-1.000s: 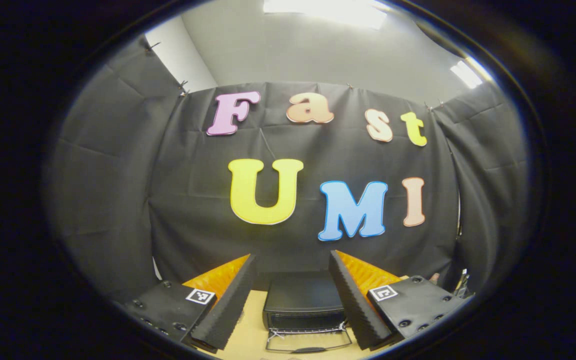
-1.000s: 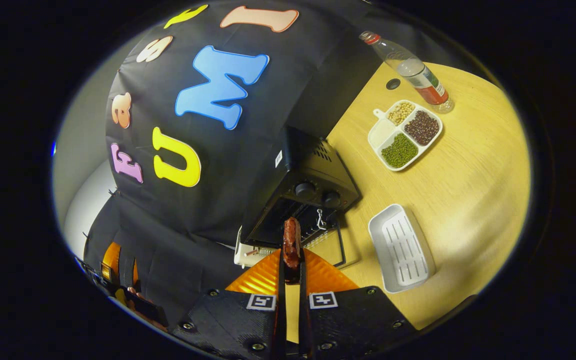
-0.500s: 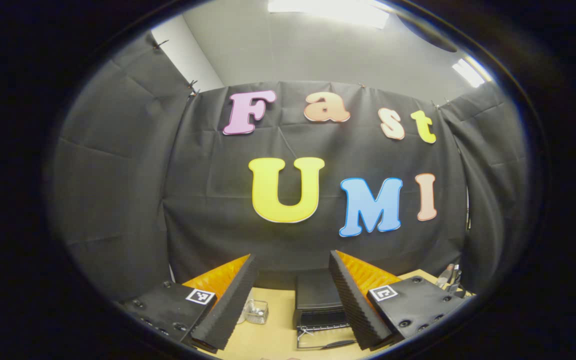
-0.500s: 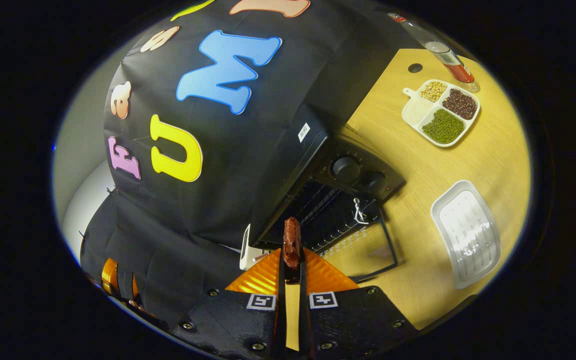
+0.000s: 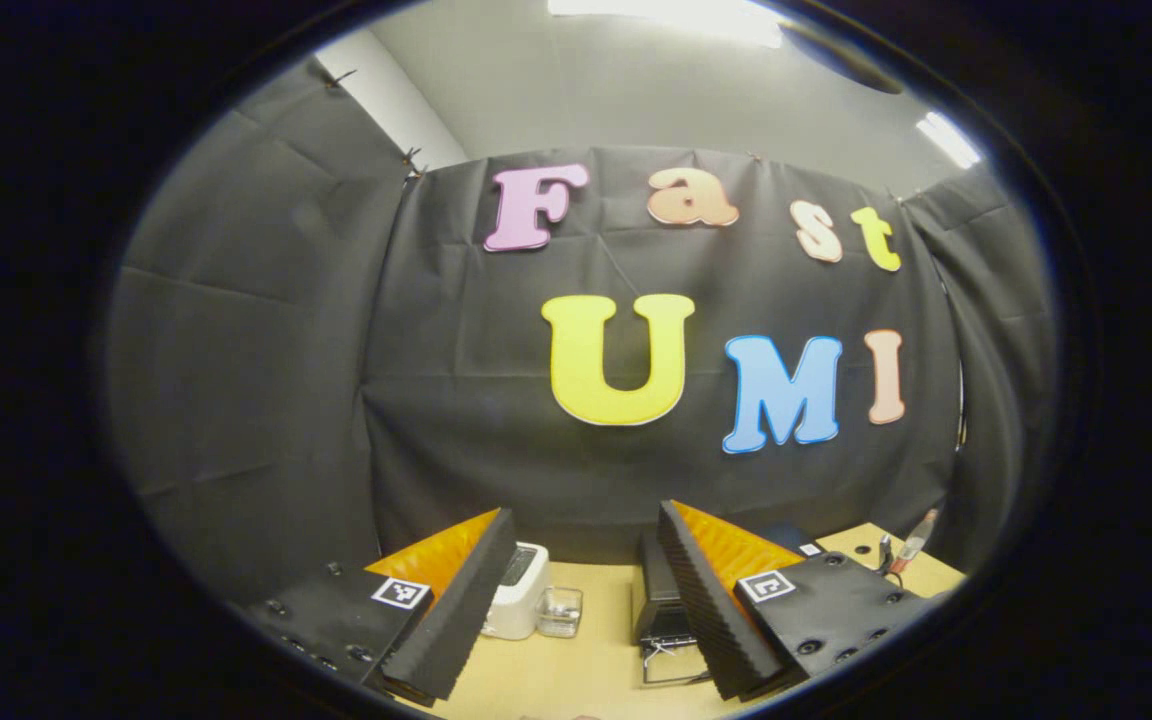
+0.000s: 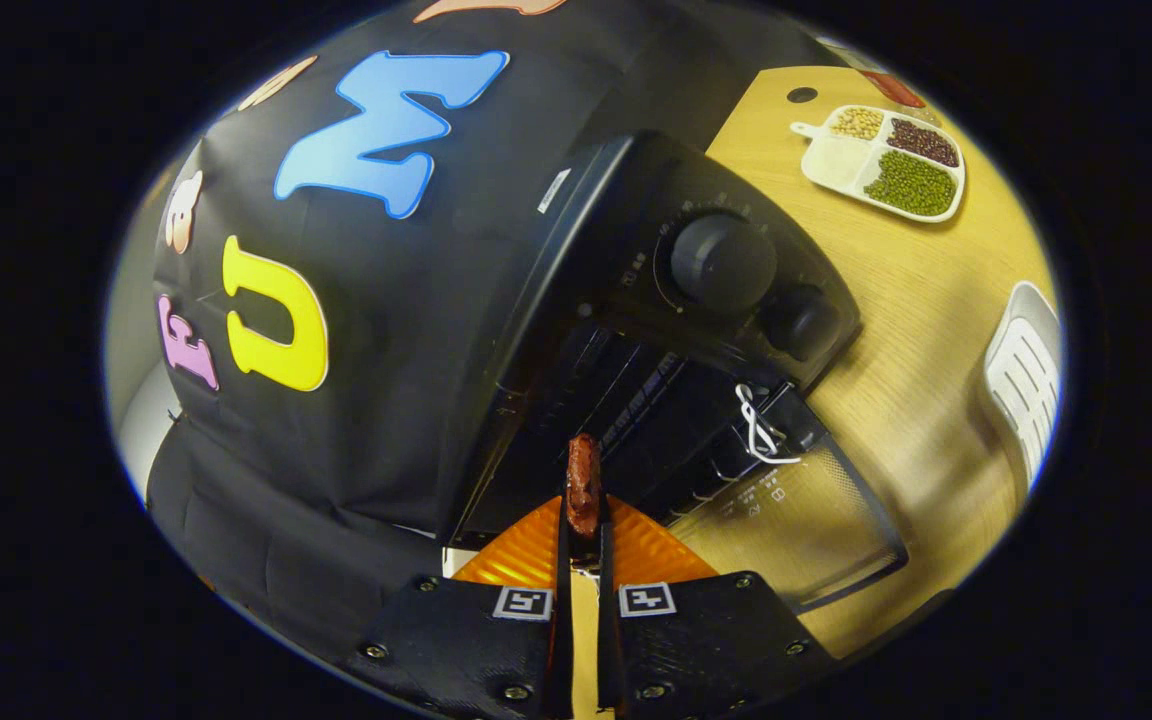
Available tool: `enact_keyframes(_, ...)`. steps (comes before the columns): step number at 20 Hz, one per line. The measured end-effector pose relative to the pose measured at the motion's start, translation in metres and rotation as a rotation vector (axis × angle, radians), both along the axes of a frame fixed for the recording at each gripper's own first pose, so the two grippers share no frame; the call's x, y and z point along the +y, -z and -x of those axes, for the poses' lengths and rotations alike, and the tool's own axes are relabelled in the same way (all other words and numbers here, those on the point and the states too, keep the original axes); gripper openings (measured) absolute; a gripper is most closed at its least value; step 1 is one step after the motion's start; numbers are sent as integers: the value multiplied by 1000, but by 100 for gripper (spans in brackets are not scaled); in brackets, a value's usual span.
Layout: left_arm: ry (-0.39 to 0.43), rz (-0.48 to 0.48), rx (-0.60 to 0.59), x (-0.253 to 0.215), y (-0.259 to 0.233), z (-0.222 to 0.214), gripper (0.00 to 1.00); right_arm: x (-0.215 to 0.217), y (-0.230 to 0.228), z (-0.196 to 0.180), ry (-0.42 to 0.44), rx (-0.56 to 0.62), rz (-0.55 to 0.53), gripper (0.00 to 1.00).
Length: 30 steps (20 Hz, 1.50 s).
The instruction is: Open the electric oven with the left hand, put the food in, and close the electric oven.
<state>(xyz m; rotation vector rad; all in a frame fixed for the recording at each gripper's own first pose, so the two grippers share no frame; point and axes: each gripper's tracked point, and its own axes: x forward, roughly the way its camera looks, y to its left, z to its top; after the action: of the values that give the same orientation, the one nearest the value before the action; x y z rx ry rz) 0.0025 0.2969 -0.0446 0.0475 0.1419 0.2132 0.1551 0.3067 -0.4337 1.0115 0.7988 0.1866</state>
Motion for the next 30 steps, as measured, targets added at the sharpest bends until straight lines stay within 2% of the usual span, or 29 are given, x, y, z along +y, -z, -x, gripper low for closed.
enact_keyframes(4,-17,-1,16,19,6,4,100,1,13,-26,86,5,-9,10)
enact_keyframes(7,-18,0,37,27,15,2,100,3,22,-37,122,11,45,10)
enact_keyframes(9,-14,6,44,30,17,1,96,2,34,-41,130,44,122,16)
enact_keyframes(10,-11,8,45,31,17,0,100,-2,34,-41,139,50,142,21)
enact_keyframes(11,-7,7,42,32,16,-1,96,-3,39,-40,138,63,174,22)
enact_keyframes(13,-2,0,41,32,16,-4,96,-6,40,-37,118,77,226,28)
enact_keyframes(17,19,10,41,23,18,-11,96,-20,36,-31,61,75,399,34)
enact_keyframes(18,26,14,41,20,21,-13,96,-25,31,-31,45,70,404,40)
enact_keyframes(19,35,20,43,14,22,-18,100,-23,31,-29,34,68,408,55)
enact_keyframes(21,51,25,45,5,25,-21,100,-28,28,-21,11,69,442,66)
enact_keyframes(22,59,28,45,0,26,-22,96,-31,24,-21,-2,56,457,71)
enact_keyframes(24,77,33,46,-12,28,-26,100,-40,8,-12,-26,30,510,71)
enact_keyframes(26,96,35,46,-25,30,-31,96,-48,-13,-4,-56,-21,570,71)
enact_keyframes(27,106,37,47,-33,31,-35,100,-52,-25,0,-69,-55,606,71)
enact_keyframes(30,135,47,54,-56,40,-41,96,-69,-75,11,-112,-201,724,71)
